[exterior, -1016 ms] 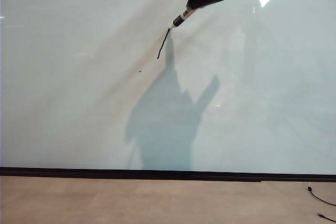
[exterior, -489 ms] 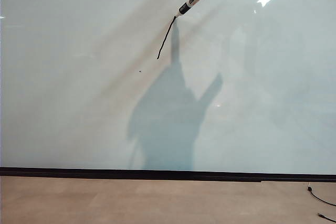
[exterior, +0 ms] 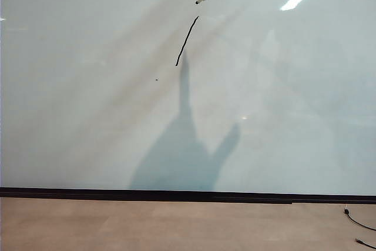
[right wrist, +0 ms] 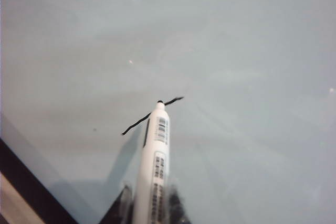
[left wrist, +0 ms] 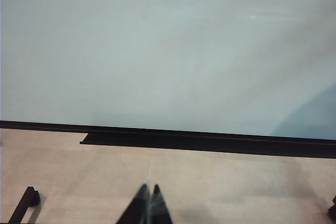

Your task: Pick up the pen on the shelf to the right of the whiteboard and write the letter A.

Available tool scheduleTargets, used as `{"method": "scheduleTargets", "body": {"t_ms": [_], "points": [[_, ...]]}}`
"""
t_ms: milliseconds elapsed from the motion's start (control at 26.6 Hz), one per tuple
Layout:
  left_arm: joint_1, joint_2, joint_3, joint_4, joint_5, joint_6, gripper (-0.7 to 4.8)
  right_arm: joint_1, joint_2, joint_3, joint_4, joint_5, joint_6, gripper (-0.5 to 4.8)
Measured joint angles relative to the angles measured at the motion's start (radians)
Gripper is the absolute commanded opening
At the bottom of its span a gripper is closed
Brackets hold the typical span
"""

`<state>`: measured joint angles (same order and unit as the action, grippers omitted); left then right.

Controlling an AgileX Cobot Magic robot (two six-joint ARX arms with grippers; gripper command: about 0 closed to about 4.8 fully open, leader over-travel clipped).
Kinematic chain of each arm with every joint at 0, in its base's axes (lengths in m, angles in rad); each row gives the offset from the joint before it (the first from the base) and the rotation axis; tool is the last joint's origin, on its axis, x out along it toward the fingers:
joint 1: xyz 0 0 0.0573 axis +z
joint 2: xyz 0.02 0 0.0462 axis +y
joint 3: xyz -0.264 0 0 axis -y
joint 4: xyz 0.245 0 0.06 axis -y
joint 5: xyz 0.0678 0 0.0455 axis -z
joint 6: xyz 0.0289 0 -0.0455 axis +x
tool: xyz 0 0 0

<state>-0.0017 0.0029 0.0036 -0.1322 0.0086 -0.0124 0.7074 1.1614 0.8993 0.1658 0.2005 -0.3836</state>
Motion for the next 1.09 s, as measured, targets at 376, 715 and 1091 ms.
{"method": "scheduleTargets", "body": {"t_ms": [376,715,1091], "points": [[0.000,0.000,0.000,0.000,0.000,0.000,-0.05,0.005,-0.020,-0.246,0.350,0.005,0.253,-0.05],[0.000,0.000,0.000,0.000,0.000,0.000,-0.04,-0.014,0.113,-0.252,0.562,-0.019,0.382,-0.05],[0.000,0.000,0.000,0.000,0.000,0.000,-0.05,-0.058,0.191,-0.252,0.671,-0.021,0.444,-0.05]]}}
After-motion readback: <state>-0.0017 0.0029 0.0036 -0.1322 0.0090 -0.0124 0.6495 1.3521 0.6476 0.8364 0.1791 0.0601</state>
